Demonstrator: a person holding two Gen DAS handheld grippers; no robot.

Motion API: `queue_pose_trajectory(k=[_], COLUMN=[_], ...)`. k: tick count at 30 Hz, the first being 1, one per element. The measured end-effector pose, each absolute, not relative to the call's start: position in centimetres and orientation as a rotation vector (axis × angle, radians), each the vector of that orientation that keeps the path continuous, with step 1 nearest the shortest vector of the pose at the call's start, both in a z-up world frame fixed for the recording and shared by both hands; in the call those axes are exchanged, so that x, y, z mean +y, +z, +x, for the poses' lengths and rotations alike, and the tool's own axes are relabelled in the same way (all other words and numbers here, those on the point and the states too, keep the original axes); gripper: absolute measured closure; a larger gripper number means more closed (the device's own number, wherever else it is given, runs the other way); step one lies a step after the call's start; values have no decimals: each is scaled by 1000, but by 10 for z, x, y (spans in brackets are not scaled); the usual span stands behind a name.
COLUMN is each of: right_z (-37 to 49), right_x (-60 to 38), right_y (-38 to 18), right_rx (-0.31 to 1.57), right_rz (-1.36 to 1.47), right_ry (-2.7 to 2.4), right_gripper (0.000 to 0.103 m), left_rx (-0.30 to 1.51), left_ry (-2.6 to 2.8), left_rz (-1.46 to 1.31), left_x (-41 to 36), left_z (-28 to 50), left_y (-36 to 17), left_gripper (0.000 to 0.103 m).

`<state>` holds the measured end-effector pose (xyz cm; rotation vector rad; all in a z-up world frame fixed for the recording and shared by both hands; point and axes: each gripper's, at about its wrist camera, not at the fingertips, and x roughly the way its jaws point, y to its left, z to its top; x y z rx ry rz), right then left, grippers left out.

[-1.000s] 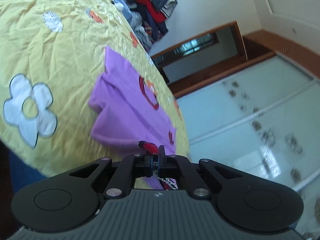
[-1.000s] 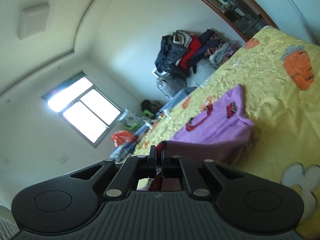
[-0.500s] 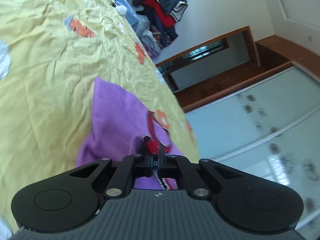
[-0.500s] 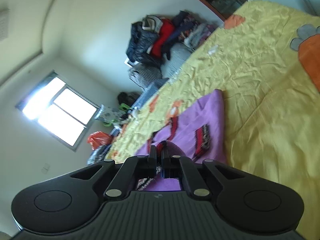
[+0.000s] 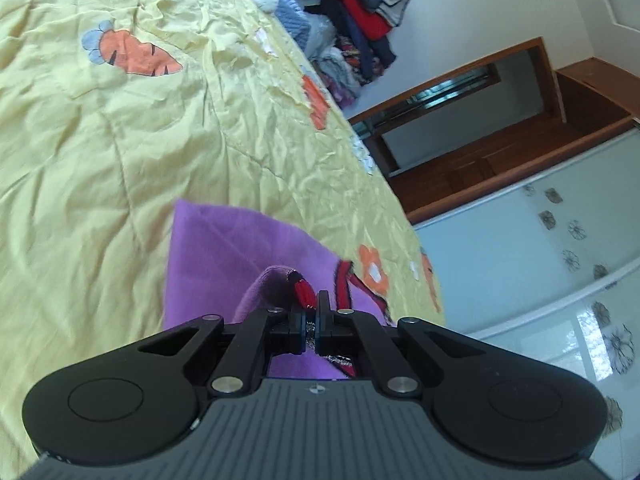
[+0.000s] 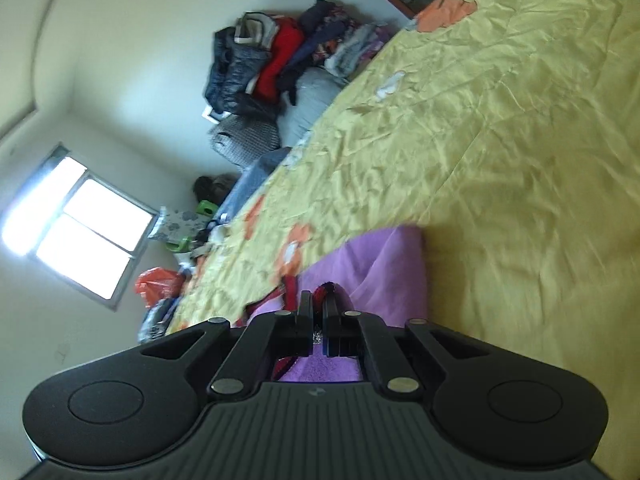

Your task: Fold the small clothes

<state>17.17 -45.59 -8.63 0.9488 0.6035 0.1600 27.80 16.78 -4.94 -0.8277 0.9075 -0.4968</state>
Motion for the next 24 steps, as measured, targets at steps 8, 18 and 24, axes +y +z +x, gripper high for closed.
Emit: queue_pose_trajectory(k=[8,18,24], right_z=[211,218,218], right_x=[-460,-463,-469], right_y=[-102,-96,-100], right_rx=[679,651,663], right_rz=[924,912,915], right_ry=[138,139,115], right_gripper=[99,99,99], left_rx=[975,985,970], left_ry=[-443,-435,-429], left_rz=[-797,-823,-856], left_x=[153,155,161], left_z=[317,329,330], left_y=[-69,-81,-85], left_gripper=[100,100,100])
